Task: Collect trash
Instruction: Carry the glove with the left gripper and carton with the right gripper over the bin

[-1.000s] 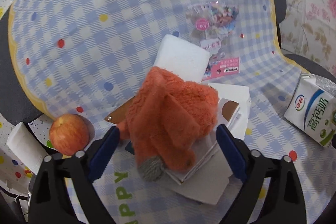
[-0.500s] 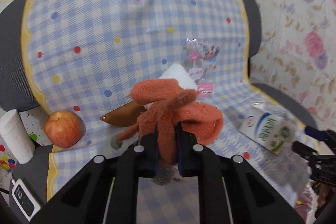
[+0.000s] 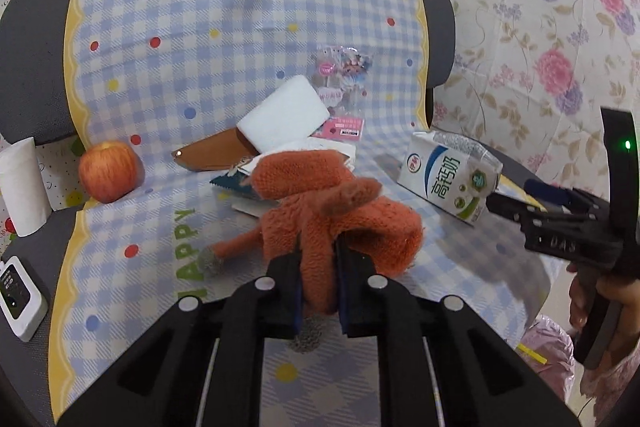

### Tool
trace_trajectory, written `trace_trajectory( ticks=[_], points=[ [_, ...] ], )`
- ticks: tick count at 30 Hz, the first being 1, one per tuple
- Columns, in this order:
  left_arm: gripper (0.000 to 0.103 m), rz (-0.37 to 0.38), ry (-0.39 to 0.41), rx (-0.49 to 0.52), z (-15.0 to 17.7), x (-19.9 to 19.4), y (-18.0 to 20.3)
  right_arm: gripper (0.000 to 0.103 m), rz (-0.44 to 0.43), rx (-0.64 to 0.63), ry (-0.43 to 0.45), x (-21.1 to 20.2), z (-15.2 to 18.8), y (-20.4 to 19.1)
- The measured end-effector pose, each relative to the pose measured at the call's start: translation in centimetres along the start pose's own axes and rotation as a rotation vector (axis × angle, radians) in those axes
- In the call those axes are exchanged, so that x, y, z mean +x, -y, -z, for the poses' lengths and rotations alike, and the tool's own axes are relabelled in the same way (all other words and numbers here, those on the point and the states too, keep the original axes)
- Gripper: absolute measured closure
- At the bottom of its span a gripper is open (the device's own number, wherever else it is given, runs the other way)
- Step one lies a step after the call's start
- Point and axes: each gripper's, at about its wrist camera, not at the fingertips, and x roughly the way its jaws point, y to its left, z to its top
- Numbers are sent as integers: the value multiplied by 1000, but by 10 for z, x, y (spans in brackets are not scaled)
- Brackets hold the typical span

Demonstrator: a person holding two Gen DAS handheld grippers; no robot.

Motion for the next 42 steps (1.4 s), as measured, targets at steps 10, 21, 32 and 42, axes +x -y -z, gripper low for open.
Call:
trace_trajectory(
  ticks=[10, 21, 32, 42],
  points=[
    [92, -14, 8, 16, 6, 9, 5, 35, -68, 32, 33, 21, -12, 9],
    [92, 16, 16, 10, 6, -6, 10, 64, -79, 41, 35, -10, 1, 3],
    [92, 109, 43, 41, 11, -52, 41, 65, -120, 128, 50, -95, 17, 18],
    [92, 213, 10, 124, 35, -74, 101, 65, 62, 130, 65, -161, 58, 37]
  ],
)
